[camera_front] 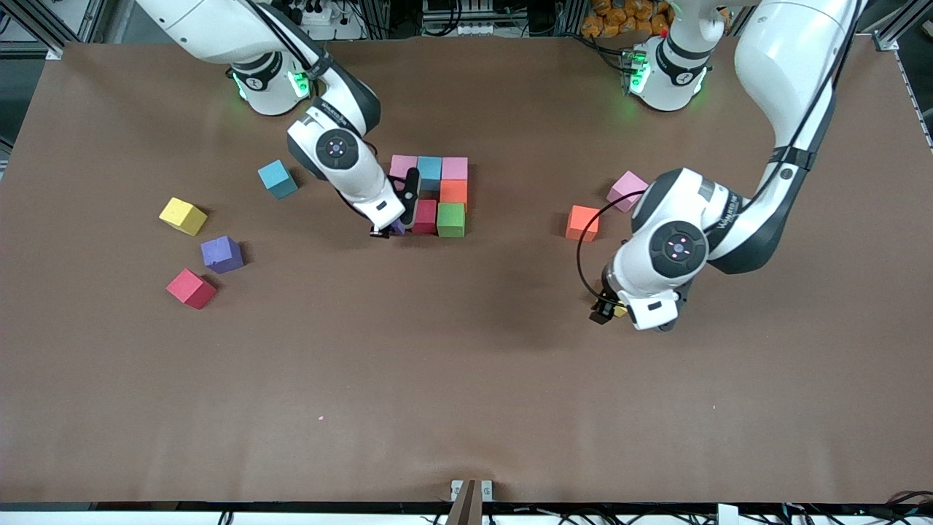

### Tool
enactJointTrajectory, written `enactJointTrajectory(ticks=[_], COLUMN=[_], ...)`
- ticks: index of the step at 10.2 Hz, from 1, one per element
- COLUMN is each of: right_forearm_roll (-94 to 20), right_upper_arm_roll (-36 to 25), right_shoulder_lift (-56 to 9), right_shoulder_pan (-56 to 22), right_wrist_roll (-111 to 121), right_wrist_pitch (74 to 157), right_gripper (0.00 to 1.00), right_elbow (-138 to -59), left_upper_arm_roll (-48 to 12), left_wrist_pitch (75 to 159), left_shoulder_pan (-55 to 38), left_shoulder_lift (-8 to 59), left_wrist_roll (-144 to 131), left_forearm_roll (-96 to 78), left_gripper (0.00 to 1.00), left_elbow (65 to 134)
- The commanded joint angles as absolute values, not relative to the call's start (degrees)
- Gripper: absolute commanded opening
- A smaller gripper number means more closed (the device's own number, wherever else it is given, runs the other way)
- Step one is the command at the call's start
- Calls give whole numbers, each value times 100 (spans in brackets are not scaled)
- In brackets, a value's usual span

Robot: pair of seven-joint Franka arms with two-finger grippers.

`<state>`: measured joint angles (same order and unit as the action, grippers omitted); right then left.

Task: Form number 2 with 11 blocks
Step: 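Carry the purple cube to the shape while the left gripper reaches yellow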

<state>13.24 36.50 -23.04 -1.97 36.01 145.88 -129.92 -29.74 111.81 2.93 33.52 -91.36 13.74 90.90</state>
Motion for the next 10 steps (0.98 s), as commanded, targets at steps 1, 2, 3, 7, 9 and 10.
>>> enactJointTrajectory(ticks=[1,2,3,7,9,10], right_forearm_roll=[1599,1652,1705,1793,1802,1802], right_upper_arm_roll=[3665,3665,3665,3647,3647,3639], right_shoulder_lift=[-2162,-2153,-2171,-2241,-2320,-2329], right_shoulder_pan=[-255,-255,-246,-211,-237,-246], right_wrist_roll=[3244,3234,3234,3199,3068,3067], right_wrist_pitch=[14783,14783,14792,14827,14950,14950], right_gripper=[31,31,31,31,33,34], right_elbow=[-13227,-13245,-13254,-13245,-13245,-13236], left_upper_arm_roll=[-3321,-3479,-3550,-3507,-3489,-3489], left_wrist_pitch=[11381,11643,12255,13323,13447,13447], left_shoulder_pan=[911,1210,1430,1450,1502,1573], left_shoulder_lift=[3112,2955,2701,2776,2882,2944], left_wrist_roll=[-8720,-8553,-8308,-8279,-8332,-8332], left_forearm_roll=[1283,1327,1336,1634,1906,2012], left_gripper=[100,100,100,100,100,100], left_elbow=[9710,10103,10743,11347,11382,11382])
